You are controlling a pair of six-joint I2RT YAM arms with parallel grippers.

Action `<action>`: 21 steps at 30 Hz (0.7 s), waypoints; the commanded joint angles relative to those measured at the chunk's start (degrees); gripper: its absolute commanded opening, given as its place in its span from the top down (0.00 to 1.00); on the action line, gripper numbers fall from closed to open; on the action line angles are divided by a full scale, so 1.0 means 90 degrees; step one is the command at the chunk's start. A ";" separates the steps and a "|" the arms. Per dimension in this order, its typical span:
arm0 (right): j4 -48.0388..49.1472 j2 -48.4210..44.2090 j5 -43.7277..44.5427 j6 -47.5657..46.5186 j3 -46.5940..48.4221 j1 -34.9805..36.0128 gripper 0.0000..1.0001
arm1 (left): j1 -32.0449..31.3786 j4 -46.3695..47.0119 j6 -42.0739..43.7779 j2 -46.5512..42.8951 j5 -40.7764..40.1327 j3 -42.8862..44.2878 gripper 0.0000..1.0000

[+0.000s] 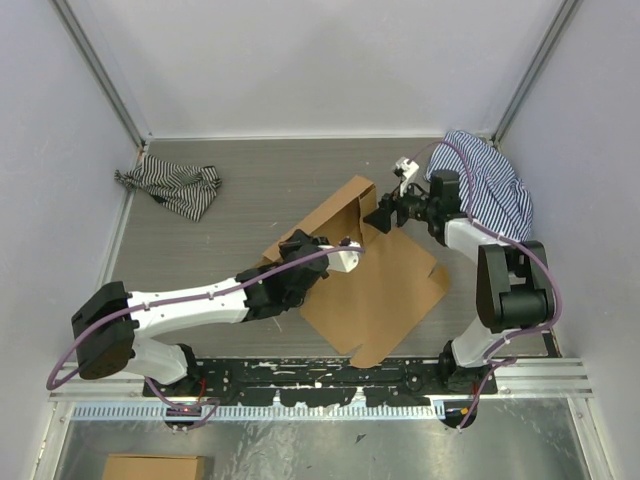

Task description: Fold the paper box

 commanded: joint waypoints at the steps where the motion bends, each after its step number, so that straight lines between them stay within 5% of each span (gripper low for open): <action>1: 0.0035 0.0024 0.0642 -0.0165 0.0620 0.0172 0.23 | -0.0133 -0.0031 -0.0117 -0.0019 0.0237 0.0241 1.00; 7: 0.0017 -0.0058 0.1277 0.0039 0.0553 0.0216 0.35 | -0.0199 -0.0102 -0.0149 -0.0007 0.0189 0.0245 1.00; 21: 0.1717 0.0030 0.0714 0.0639 -0.0216 0.0221 0.26 | -0.0199 -0.0083 -0.0178 0.0361 -0.0089 0.0359 1.00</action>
